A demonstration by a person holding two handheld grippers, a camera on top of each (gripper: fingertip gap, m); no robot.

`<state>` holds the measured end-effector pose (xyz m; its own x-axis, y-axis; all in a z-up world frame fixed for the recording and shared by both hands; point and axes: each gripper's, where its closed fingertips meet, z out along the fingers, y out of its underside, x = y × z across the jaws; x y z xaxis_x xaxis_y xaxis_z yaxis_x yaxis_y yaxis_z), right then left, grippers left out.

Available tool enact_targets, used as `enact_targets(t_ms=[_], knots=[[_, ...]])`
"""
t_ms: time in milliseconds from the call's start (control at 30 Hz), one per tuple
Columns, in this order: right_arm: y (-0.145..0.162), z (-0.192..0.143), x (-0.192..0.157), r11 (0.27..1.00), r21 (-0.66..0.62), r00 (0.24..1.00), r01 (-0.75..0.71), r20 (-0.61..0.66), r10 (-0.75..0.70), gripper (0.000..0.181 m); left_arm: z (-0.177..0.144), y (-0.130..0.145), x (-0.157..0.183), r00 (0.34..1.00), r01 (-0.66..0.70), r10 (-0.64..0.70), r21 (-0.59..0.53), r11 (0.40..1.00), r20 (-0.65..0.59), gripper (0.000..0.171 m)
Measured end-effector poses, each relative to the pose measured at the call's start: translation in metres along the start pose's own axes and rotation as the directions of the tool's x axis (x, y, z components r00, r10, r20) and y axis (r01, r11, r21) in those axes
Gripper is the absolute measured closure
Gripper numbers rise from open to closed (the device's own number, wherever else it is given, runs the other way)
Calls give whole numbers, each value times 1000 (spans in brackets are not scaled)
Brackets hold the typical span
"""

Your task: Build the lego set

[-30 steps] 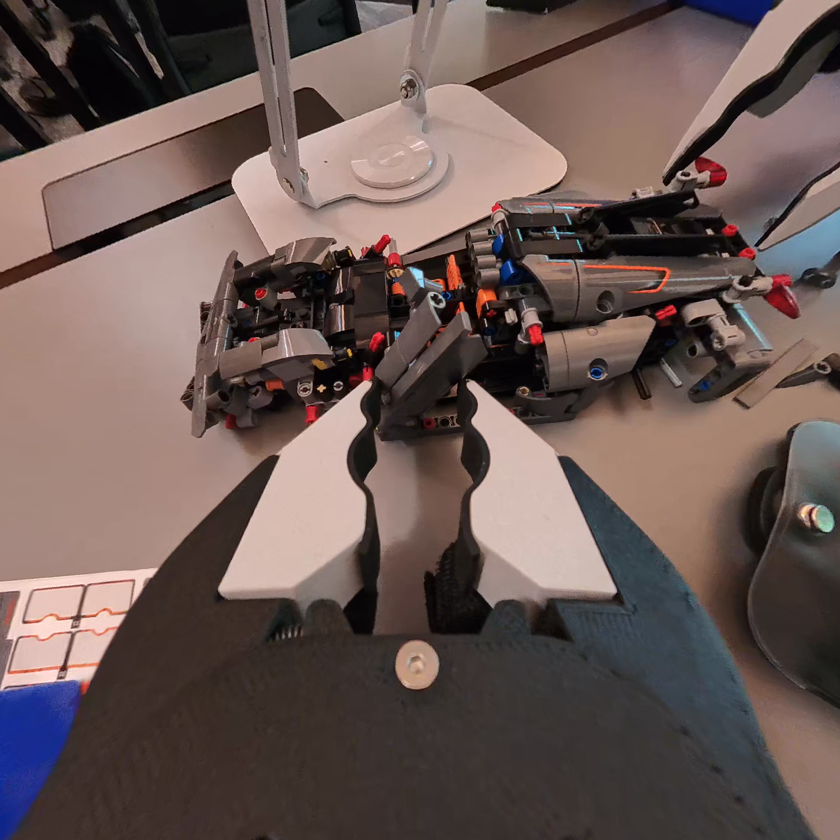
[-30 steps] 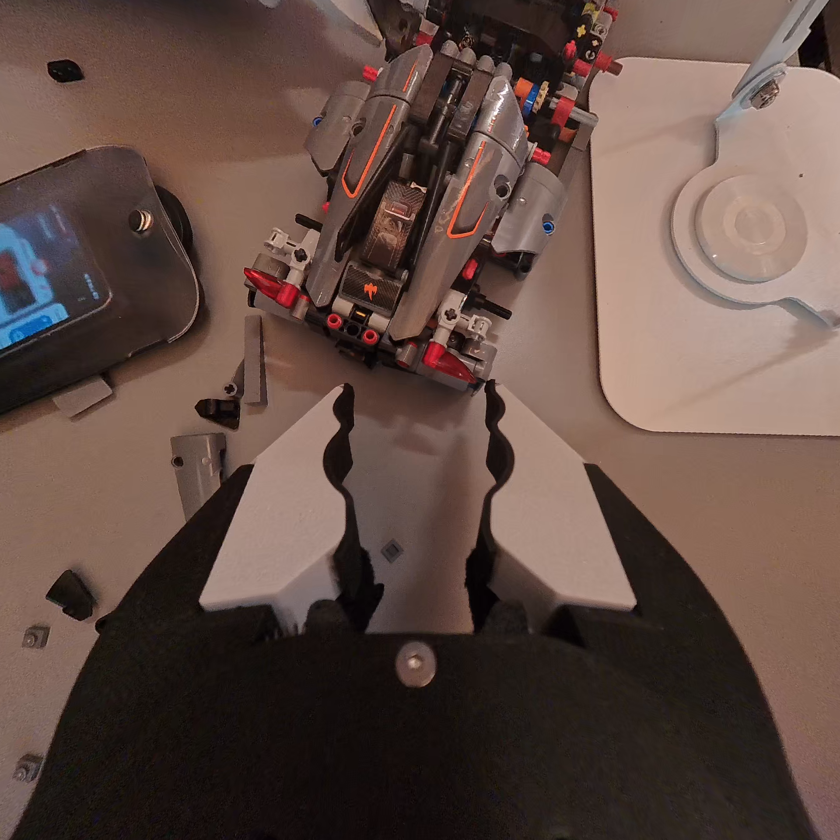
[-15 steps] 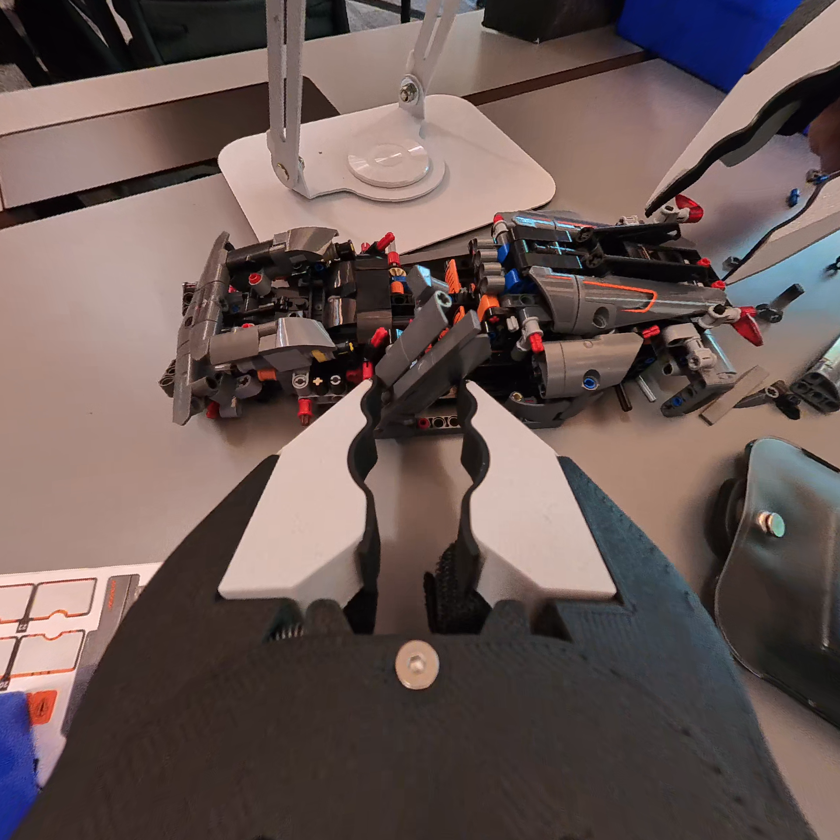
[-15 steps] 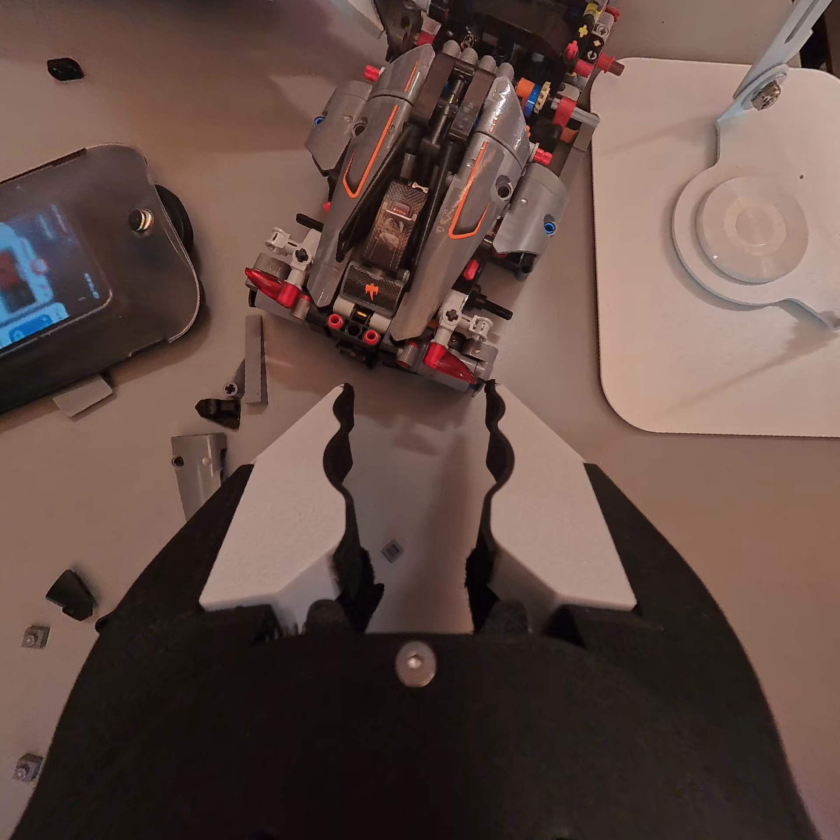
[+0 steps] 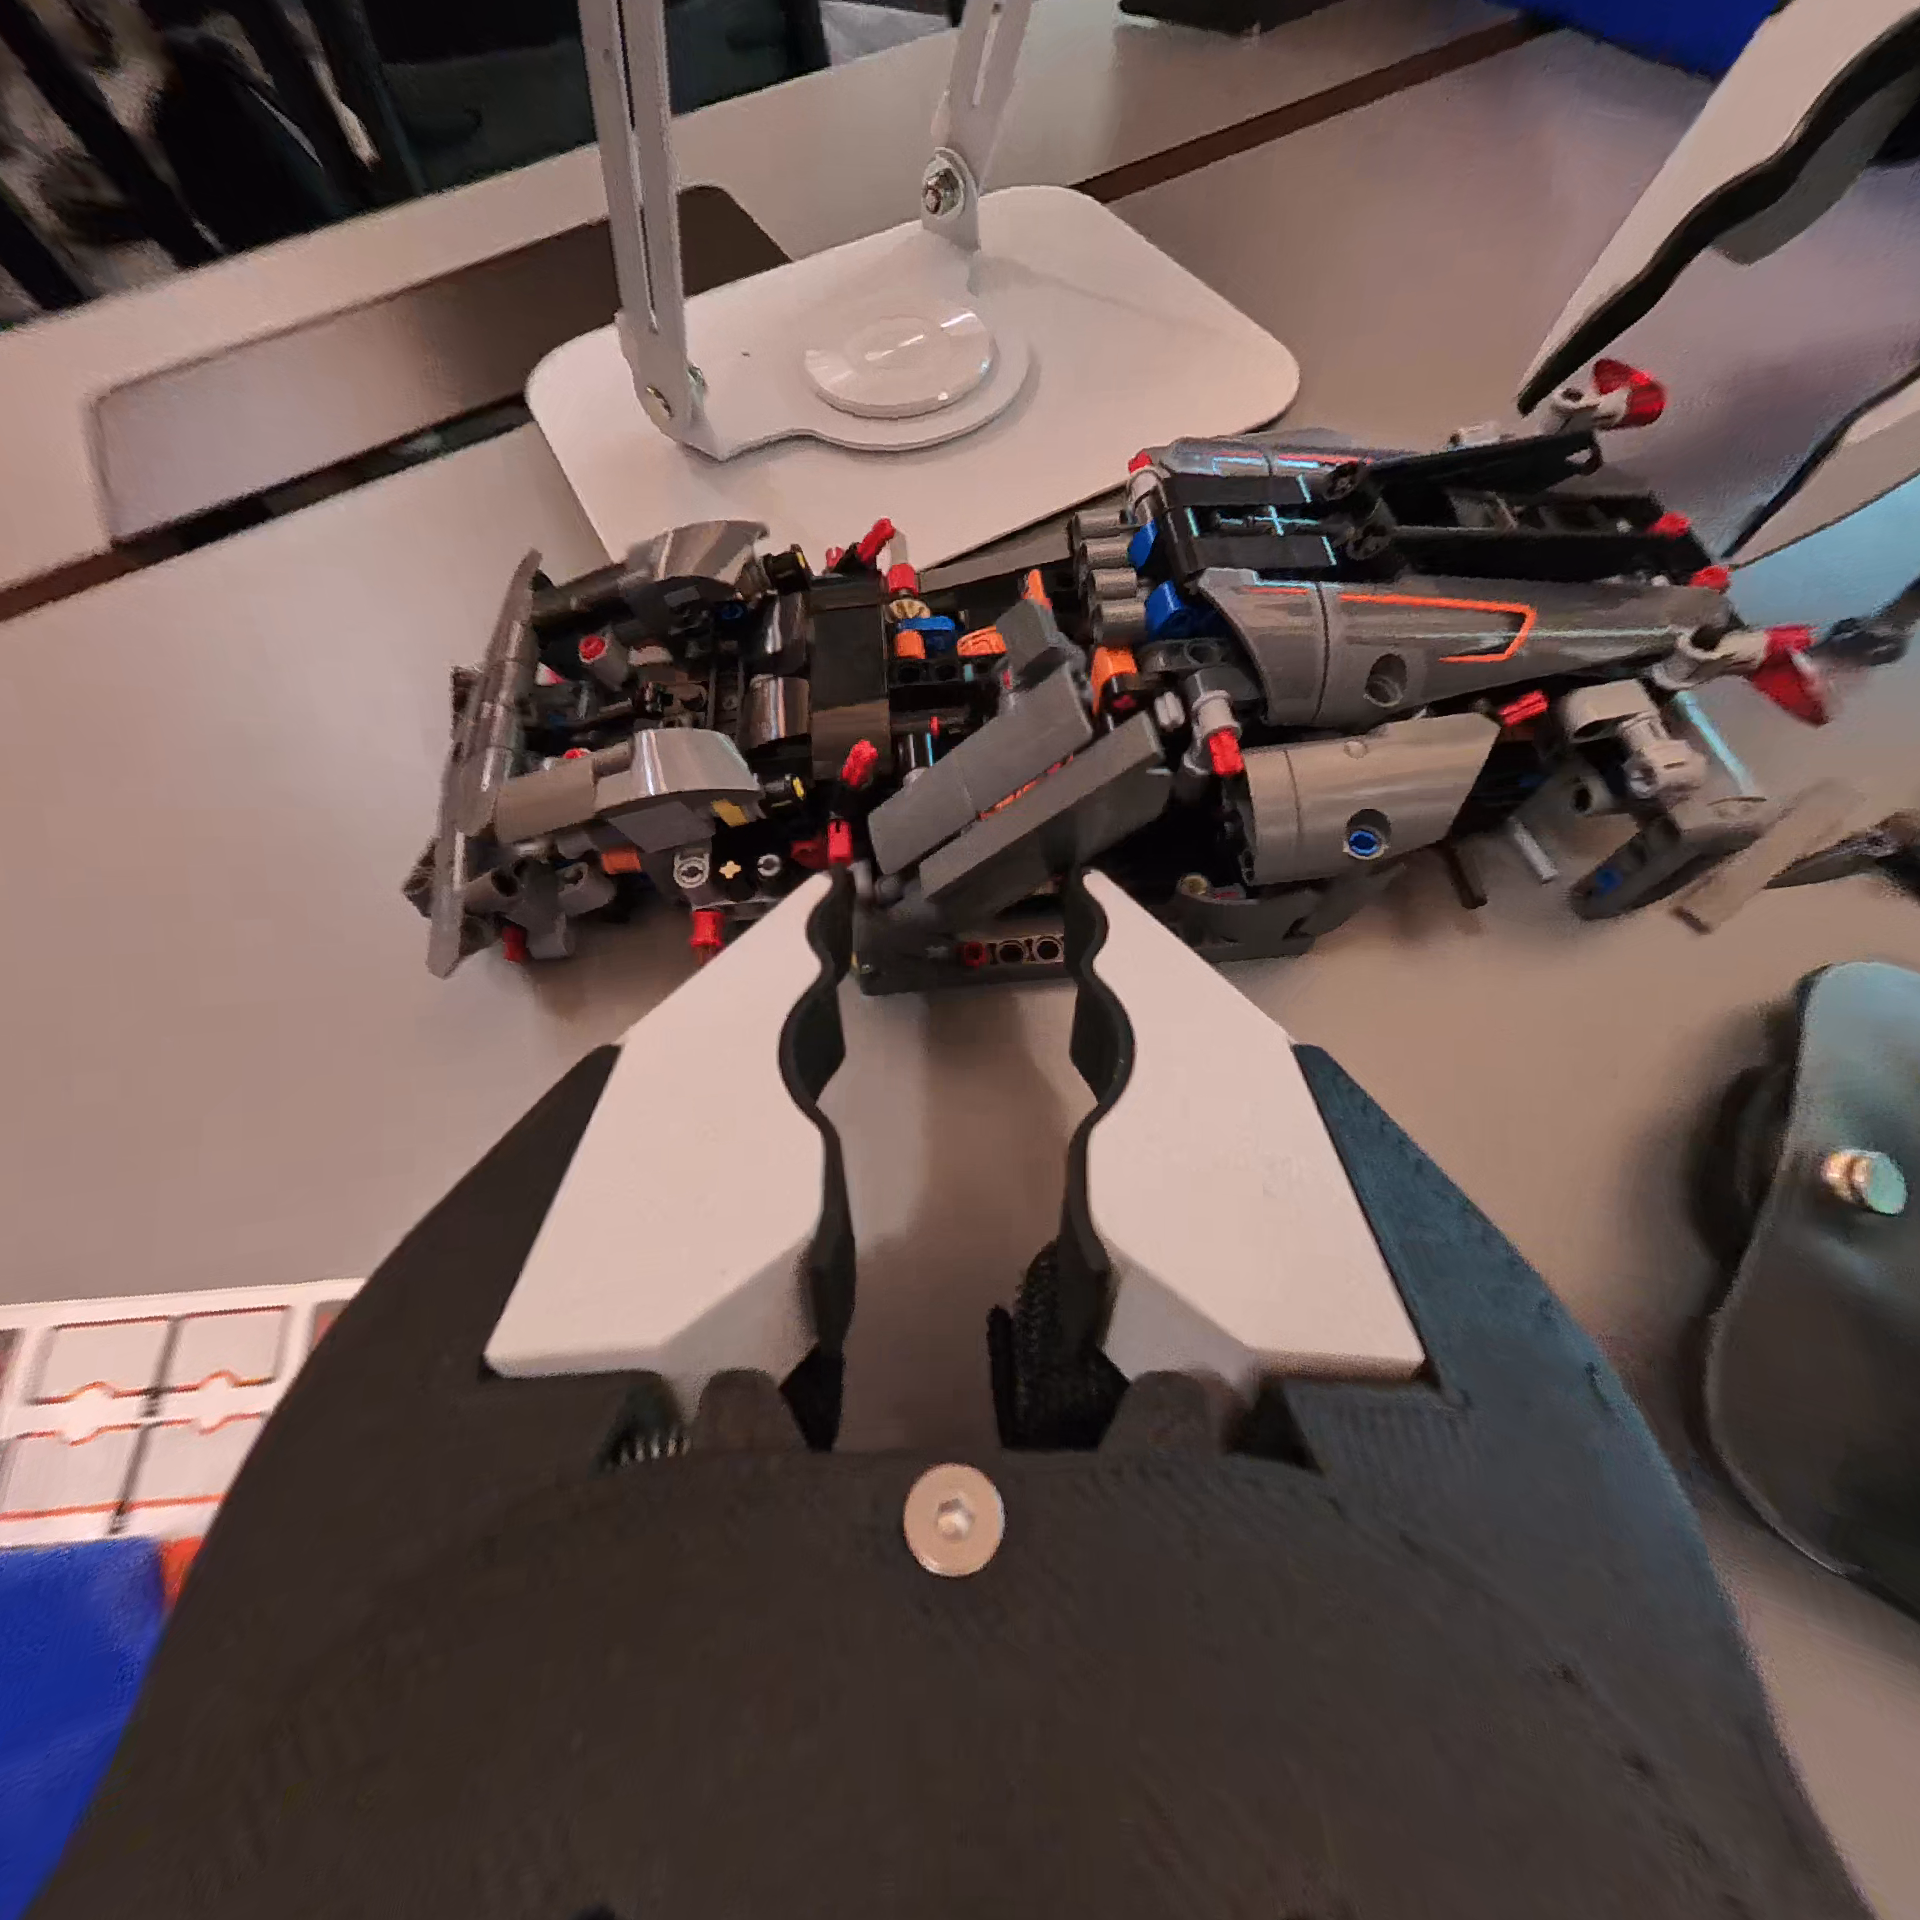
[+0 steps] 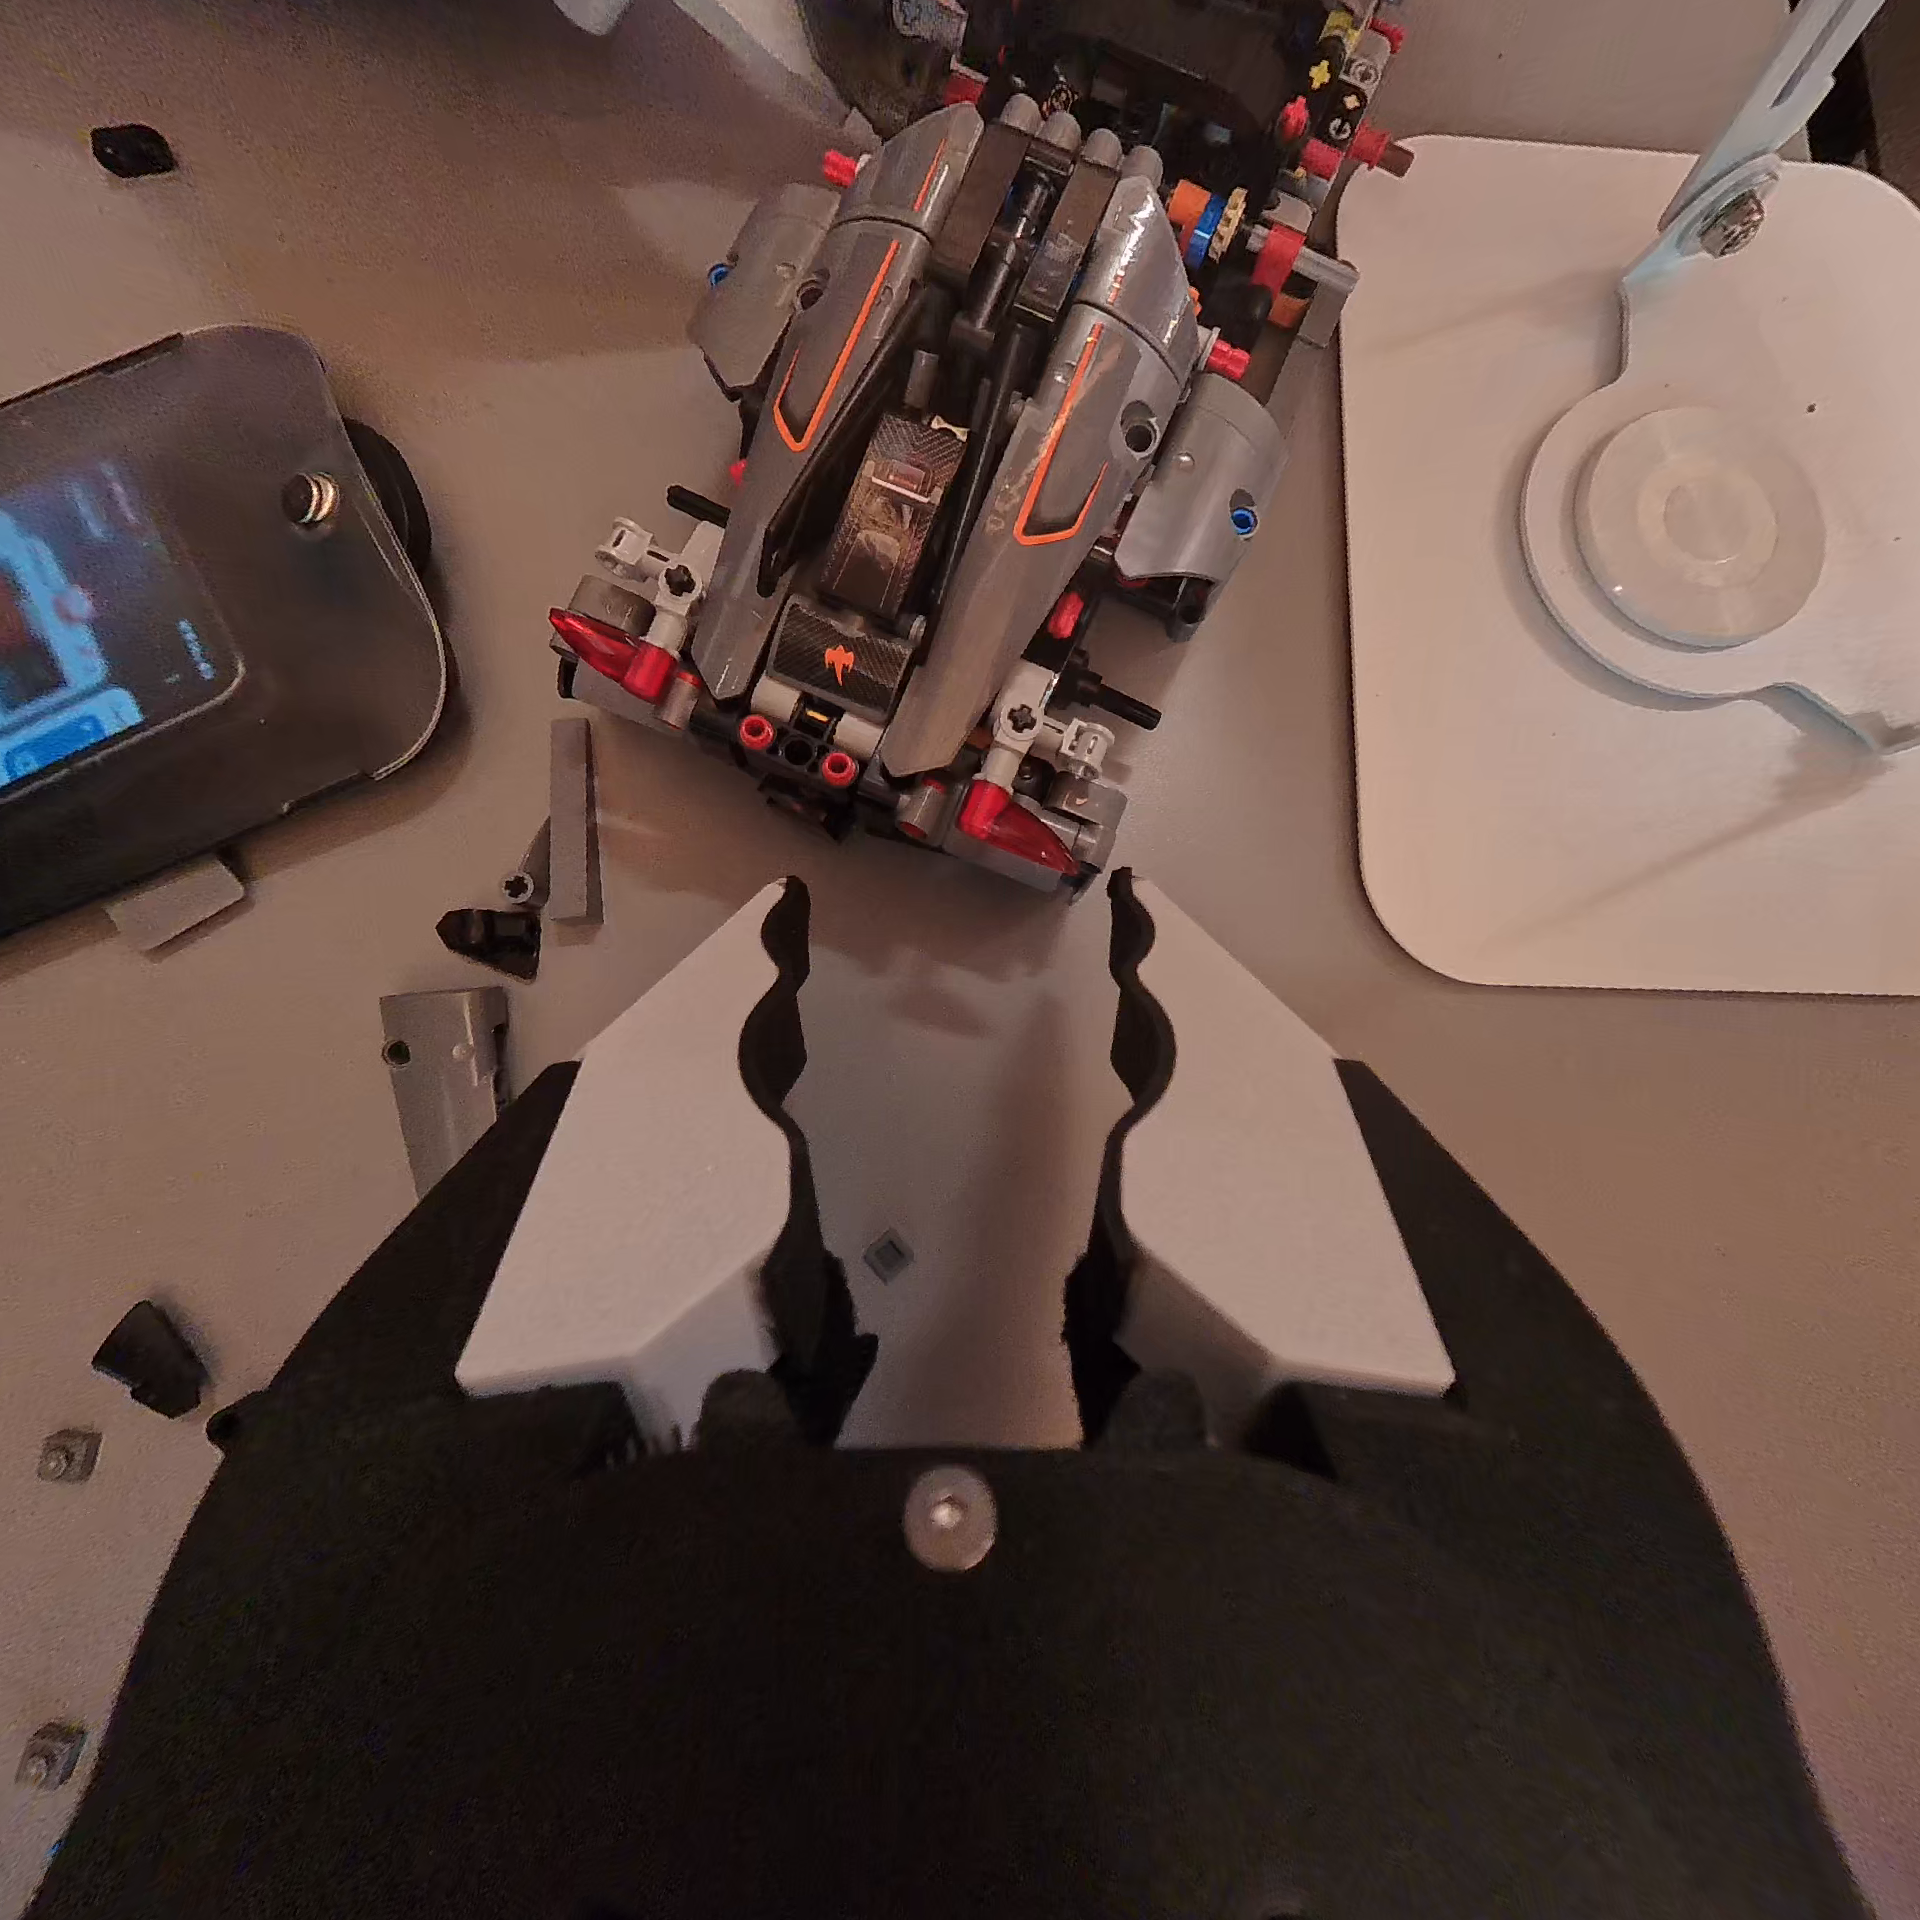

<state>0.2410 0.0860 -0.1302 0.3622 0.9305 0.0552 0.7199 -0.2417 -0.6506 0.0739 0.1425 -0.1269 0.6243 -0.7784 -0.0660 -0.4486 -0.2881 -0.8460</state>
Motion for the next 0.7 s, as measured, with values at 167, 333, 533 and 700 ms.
enact_targets(t_ms=[167,333,533,700], knots=[[0,0,0,1000,-1,1000,0,0,0,124,-3,-8,6,984,-156,157,-18,988,80,134],[1,1,-1,1000,-5,1000,2,2,-2,124,-3,-9,7,984,-161,163,-24,987,69,141],[1,2,0,1000,-6,1000,2,1,-2,124,-5,-10,4,1000,4,-4,26,1000,-10,143],[1,2,0,1000,-7,1000,2,1,-2,124,-6,-10,1,993,100,-97,43,994,-61,143]])
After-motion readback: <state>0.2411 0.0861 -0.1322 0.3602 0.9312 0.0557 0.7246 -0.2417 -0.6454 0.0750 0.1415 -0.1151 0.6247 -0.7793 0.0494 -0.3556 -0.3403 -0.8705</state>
